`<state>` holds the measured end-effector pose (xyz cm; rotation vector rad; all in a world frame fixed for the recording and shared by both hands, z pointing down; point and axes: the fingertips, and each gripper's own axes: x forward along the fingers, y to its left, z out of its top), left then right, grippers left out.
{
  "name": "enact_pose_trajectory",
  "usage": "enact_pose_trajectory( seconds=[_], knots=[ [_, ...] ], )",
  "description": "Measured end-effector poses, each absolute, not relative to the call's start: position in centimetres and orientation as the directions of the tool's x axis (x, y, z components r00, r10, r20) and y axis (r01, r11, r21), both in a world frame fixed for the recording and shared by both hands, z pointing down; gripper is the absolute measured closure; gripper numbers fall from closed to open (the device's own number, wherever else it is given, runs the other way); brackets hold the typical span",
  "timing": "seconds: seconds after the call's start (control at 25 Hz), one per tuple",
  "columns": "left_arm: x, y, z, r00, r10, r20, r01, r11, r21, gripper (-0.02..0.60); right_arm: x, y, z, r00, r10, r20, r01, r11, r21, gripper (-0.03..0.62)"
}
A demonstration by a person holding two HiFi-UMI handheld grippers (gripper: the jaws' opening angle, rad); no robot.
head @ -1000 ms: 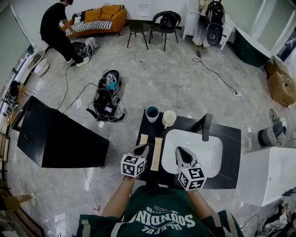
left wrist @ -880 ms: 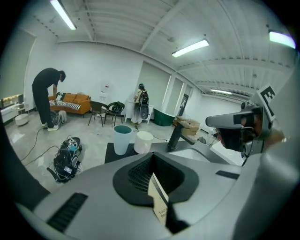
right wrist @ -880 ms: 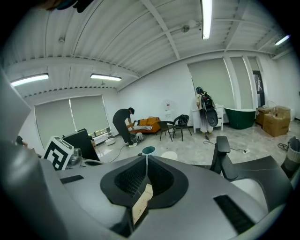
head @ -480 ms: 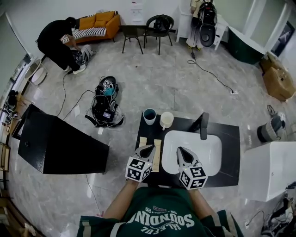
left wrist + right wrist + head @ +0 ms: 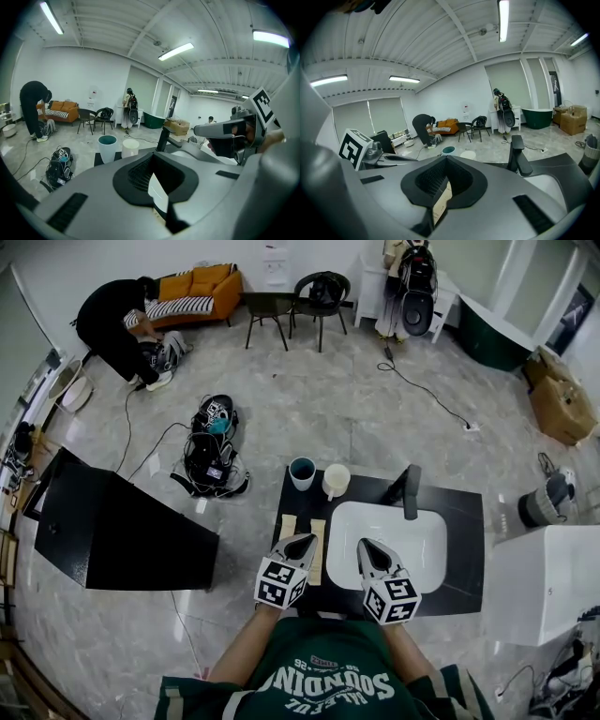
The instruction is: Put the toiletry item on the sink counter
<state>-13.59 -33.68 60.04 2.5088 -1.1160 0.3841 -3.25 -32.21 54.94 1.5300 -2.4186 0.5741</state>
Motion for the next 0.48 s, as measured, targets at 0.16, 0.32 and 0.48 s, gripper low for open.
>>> enact_pose_trajectory(
  seconds=[0.16,0.32,0.48],
  knots=[
    [-13.3,-33.1,60.3,0.655,-0.648,0.390,-0.750,-0.623,0.224,0.571,-3.4,-31.6,55.2,-0.440,-0.810,0.388,-0.898,0.390,-0.205,0.553],
    [-13.1,-32.6,60.3,0.661,-0.641,0.390,-0.744,-0.629,0.226,0.571,-3.6,-31.1,55.1,-0.443,-0.807,0.392,-0.897,0.395,-0.200,0.553],
    [-13.1,-32.1,60.3,0.664,-0.634,0.396,-0.740,-0.631,0.233,0.571,-3.7,-30.5,55.0,-0.448,-0.803,0.393,-0.894,0.399,-0.204,0.553]
  ],
)
